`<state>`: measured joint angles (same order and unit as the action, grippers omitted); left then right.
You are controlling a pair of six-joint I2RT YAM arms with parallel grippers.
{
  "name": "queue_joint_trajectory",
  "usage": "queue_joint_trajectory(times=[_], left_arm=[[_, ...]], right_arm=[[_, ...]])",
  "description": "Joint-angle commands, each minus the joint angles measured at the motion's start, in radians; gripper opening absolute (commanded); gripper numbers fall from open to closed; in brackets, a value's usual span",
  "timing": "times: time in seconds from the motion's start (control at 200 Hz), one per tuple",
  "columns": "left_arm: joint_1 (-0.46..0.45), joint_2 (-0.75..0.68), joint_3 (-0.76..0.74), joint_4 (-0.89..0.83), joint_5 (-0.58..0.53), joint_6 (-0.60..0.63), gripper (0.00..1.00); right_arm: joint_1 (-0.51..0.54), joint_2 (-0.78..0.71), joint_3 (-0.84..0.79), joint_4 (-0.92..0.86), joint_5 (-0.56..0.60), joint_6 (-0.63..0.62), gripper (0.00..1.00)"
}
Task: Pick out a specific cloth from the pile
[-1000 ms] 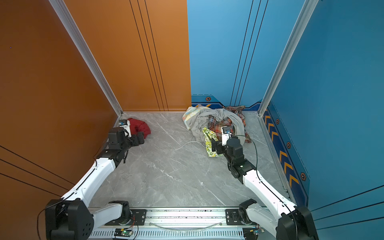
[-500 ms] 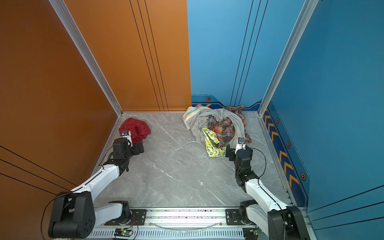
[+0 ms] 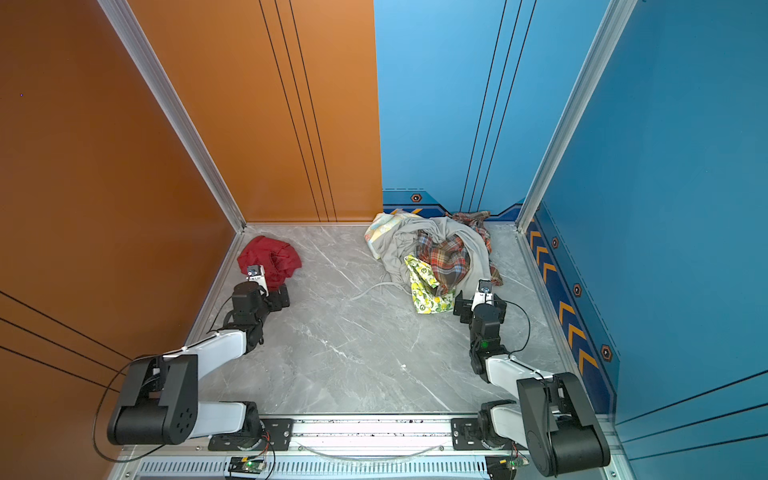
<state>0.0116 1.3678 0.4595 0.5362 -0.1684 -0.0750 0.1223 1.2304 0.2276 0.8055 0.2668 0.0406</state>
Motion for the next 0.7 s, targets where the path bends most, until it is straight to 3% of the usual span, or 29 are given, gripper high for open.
queue_joint_trajectory(times=[0.0, 0.23, 0.335, 0.471, 0.561, 0.656, 0.696], left_arm=[[0.011, 0.031, -0.030, 0.124, 0.016, 0.023, 0.98], [0.054, 0.089, -0.059, 0.246, 0.087, -0.020, 0.98], [0.049, 0.088, -0.061, 0.247, 0.091, -0.013, 0.98], [0.040, 0.089, -0.072, 0.266, 0.098, 0.002, 0.98], [0.014, 0.112, -0.083, 0.305, 0.084, 0.030, 0.98], [-0.011, 0.211, -0.130, 0.512, 0.032, 0.050, 0.98], [-0.013, 0.191, -0.108, 0.438, 0.006, 0.040, 0.98]], right_arm=[[-0.023, 0.009, -0.012, 0.072, 0.002, 0.000, 0.99], [-0.086, 0.127, -0.006, 0.201, -0.057, 0.034, 1.00], [-0.082, 0.203, -0.027, 0.326, -0.068, 0.026, 1.00], [-0.066, 0.243, -0.015, 0.342, -0.071, 0.008, 1.00], [-0.057, 0.272, -0.010, 0.360, -0.070, -0.002, 1.00], [-0.052, 0.334, 0.003, 0.402, -0.084, -0.015, 1.00], [-0.046, 0.325, 0.007, 0.383, -0.072, -0.018, 1.00]])
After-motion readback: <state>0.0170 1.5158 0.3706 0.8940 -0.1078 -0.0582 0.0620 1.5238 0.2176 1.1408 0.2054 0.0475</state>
